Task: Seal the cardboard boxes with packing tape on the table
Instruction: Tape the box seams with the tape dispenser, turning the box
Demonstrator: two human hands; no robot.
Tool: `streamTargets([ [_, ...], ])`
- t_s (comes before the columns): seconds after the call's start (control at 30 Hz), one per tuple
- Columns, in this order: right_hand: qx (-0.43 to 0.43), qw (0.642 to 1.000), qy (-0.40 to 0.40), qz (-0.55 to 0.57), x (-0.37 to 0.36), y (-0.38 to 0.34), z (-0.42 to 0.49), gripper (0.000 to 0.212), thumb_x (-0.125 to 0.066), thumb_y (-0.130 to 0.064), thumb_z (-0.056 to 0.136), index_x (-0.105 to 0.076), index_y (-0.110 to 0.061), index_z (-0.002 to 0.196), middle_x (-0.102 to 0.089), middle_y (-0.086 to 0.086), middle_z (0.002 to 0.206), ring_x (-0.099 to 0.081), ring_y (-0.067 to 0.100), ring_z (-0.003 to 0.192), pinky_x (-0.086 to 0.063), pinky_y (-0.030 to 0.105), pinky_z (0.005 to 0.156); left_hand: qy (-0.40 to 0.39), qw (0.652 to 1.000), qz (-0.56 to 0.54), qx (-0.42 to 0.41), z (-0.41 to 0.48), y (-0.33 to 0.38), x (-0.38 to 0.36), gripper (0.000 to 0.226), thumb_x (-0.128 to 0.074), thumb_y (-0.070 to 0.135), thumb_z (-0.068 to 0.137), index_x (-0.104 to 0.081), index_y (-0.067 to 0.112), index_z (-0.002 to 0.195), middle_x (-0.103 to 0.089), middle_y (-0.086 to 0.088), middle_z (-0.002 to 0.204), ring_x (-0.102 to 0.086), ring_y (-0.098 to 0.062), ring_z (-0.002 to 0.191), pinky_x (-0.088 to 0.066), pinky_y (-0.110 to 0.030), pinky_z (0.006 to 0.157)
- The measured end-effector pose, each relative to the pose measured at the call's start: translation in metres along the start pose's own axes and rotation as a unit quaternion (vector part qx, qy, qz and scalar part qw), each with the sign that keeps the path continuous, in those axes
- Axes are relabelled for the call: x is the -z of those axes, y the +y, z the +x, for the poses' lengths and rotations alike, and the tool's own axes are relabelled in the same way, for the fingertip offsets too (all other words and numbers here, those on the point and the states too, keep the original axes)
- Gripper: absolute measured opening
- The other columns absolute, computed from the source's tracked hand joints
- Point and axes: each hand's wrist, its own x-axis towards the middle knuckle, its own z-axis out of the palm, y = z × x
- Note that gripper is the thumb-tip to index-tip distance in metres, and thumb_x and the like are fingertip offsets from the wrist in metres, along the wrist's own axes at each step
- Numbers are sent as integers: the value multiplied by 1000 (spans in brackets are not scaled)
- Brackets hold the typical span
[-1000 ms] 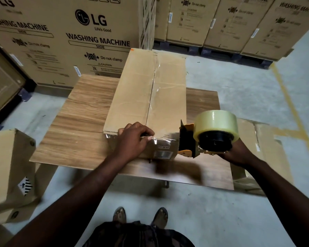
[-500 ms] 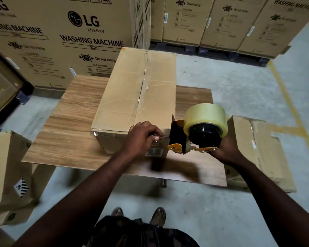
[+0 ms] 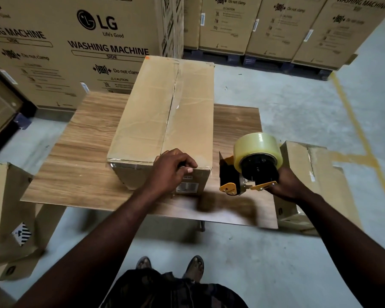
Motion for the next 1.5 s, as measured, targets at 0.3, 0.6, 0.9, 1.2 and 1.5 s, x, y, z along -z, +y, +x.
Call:
streamTargets([
  [0.3, -23, 999, -22, -9, -16, -17, 17, 26, -75, -17, 85, -66, -27, 63, -62, -6, 57, -50, -7, 52, -40, 15, 53, -5, 999, 23, 21, 3, 4, 0, 24, -73, 21, 85, -66, 44, 85, -59, 17, 87, -54, -7, 93, -37, -35, 84],
  [0.6, -200, 976, -85, -16, -69, 33, -4, 28, -78, -39, 77, -74, -11, 77, -64, 1, 61, -53, 11, 52, -43, 29, 53, -2, 999, 24, 25, 3, 4, 0, 23, -73, 20, 85, -68, 42, 85, -60, 17, 89, -52, -6, 93, -31, -33, 82],
  [0.9, -383, 746, 2, 545, -134, 31, 1, 33, -72, -24, 86, -48, -9, 69, -34, 8, 60, -36, 20, 47, -30, 30, 51, -8, 999, 38, 36, 3, 9, 1, 20, -72, 21, 87, -68, 40, 87, -57, 20, 89, -51, -5, 94, -29, -32, 82],
  [1.2, -337, 907, -56, 245, -132, -6, 17, 48, -54, -52, 100, -64, -7, 89, -70, 11, 67, -68, 26, 55, -52, 28, 49, -8, 999, 36, 35, 2, 8, 0, 21, -71, 22, 88, -66, 42, 88, -57, 21, 90, -50, -5, 94, -32, -33, 84],
  [1.5, -34, 875, 192, 444, -147, -104, 54, 46, -55, -54, 97, -58, -22, 130, -64, -4, 131, -58, 13, 125, -50, 31, 100, -1, 998, 62, 24, 0, 6, -2, 17, -67, 24, 89, -64, 41, 93, -56, 17, 93, -49, -6, 97, -29, -34, 85],
])
